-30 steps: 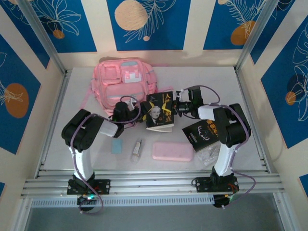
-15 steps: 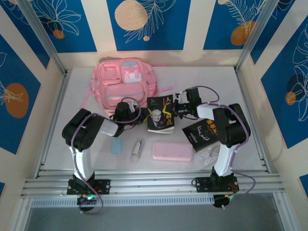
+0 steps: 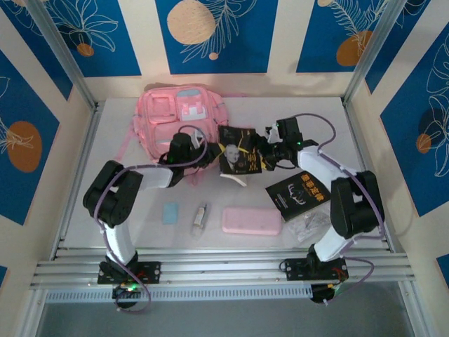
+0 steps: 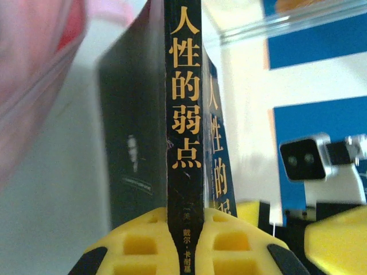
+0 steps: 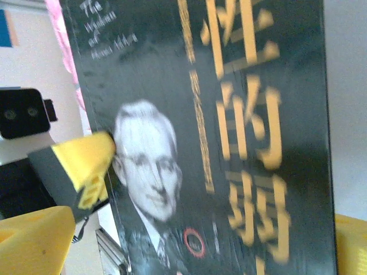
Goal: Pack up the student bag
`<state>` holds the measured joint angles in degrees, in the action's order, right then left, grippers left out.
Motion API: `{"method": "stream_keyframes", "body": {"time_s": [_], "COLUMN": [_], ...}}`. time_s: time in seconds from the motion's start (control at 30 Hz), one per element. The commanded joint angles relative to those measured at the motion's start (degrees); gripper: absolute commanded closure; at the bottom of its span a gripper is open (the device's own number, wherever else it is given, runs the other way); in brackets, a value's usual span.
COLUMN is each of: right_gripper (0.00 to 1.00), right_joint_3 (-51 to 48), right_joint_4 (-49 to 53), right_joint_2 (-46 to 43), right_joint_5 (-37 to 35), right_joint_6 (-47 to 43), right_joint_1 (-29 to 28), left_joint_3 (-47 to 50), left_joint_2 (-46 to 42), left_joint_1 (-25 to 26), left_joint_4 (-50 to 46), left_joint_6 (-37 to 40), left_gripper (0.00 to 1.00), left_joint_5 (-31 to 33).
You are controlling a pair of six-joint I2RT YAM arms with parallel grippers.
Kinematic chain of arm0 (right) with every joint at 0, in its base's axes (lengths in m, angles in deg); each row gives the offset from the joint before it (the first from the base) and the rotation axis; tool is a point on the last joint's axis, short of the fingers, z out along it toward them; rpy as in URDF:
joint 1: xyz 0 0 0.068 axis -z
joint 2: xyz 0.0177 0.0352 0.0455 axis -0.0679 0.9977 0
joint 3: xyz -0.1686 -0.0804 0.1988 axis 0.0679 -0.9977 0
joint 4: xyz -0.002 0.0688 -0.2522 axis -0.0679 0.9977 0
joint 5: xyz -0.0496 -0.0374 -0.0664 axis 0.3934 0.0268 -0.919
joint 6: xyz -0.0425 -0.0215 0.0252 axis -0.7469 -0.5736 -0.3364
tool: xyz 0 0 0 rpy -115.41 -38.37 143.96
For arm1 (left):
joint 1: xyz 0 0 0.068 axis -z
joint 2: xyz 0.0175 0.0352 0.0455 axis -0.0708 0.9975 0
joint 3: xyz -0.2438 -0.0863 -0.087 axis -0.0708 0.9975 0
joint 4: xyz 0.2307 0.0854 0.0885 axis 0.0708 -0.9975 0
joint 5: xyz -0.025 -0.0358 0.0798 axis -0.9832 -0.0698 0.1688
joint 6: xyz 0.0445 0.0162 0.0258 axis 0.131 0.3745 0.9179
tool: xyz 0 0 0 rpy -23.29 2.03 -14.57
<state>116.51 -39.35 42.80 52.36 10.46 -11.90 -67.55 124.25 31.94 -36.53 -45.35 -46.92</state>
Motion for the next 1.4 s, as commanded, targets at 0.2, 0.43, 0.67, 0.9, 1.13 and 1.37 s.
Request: {"method": "stream_keyframes", "body": {"time_s": [0.2, 0.43, 0.67, 0.9, 1.13, 1.37], "right_gripper": [0.01, 0.01, 0.01, 0.06, 0.29, 0.74], "right_joint_3": [-0.39, -5.38, -8.01, -8.63, -9.80, -8.32], "right_joint_4": [-0.18, -21.90, -42.28, -52.86, -59.65, -61.17], "right_joint_2": [-7.52, -4.68, 2.24, 7.94, 11.83, 13.72], "right_joint_5": [-2.39, 0.73, -0.77, -5.90, -11.36, -11.75], "right_joint_6": [9.00, 22.21, 38.15, 43.79, 45.06, 45.18], "right_joint_1": [-5.56, -9.61, -13.39, -12.83, -10.86, -9.48], "left_joint_3": [-11.76, -9.67, -5.42, -2.55, 0.45, 1.61], "left_joint_2": [-1.27, -0.99, -3.13, -2.82, -2.81, -4.53], "left_joint_1": [-3.00, -2.75, -1.27, -0.07, 0.29, 0.68], "left_joint_4": [-2.38, 4.78, 10.97, 15.58, 18.73, 16.72], "left_joint_6": [2.74, -2.38, -4.29, -8.66, -11.45, -10.39], "left_gripper": [1.00, 1.00, 1.00, 1.00, 1.00, 1.00], "left_joint_5": [11.52, 16.89, 21.90, 22.40, 22.35, 21.96]}}
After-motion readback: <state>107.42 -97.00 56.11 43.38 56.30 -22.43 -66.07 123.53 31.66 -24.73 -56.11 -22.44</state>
